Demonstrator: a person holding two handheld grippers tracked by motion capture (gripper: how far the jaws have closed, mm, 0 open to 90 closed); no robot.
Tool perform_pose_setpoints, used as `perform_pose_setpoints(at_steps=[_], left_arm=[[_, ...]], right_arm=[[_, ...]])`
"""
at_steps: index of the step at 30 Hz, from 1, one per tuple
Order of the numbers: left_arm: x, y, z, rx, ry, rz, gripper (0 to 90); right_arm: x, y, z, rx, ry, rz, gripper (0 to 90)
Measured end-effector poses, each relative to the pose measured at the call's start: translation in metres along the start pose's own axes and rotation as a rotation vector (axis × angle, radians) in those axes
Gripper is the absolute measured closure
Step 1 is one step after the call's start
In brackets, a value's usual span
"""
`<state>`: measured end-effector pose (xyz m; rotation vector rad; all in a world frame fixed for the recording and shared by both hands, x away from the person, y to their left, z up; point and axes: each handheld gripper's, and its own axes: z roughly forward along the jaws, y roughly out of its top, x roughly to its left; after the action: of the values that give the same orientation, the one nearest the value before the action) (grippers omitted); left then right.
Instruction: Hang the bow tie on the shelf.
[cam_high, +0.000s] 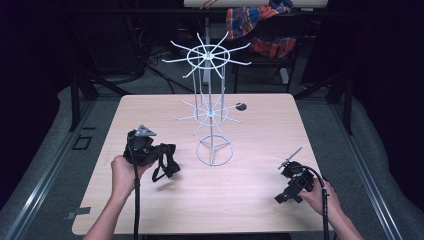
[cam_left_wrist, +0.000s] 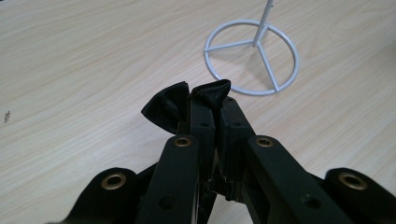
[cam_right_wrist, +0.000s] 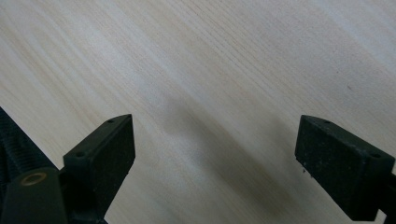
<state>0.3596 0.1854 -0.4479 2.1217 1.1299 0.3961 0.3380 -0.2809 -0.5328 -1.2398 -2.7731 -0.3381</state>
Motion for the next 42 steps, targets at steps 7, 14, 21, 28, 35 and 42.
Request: perform_pose_setpoints(at_steps=[7,14,21,28,35,42], left_arm=[[0.003,0.009,0.003,-0.009,-0.002,0.003,86.5],[0.004,0.018,0.002,-0.027,-0.008,0.009,86.6],[0.008,0.024,0.001,-0.051,-0.006,-0.006,86.6],[0.012,0.032,-0.001,-0.072,-0.023,-0.018,86.8],[0.014,0.037,-0.002,-0.075,-0.027,-0.019,86.9],[0.015,0.041,-0.002,-0.065,-0.041,-0.022,87.0]], right_arm=[[-0.001,0.000,0.004,-0.019,0.018,0.029,11.8],[-0.002,0.000,0.004,0.000,0.015,0.013,11.9],[-0.001,-0.001,0.004,-0.002,0.014,0.010,11.9],[-0.001,0.000,0.005,0.009,0.017,0.016,11.9],[-0.001,-0.003,0.006,-0.018,0.020,0.052,11.9],[-0.003,-0.003,0.003,0.001,0.013,0.025,12.1]])
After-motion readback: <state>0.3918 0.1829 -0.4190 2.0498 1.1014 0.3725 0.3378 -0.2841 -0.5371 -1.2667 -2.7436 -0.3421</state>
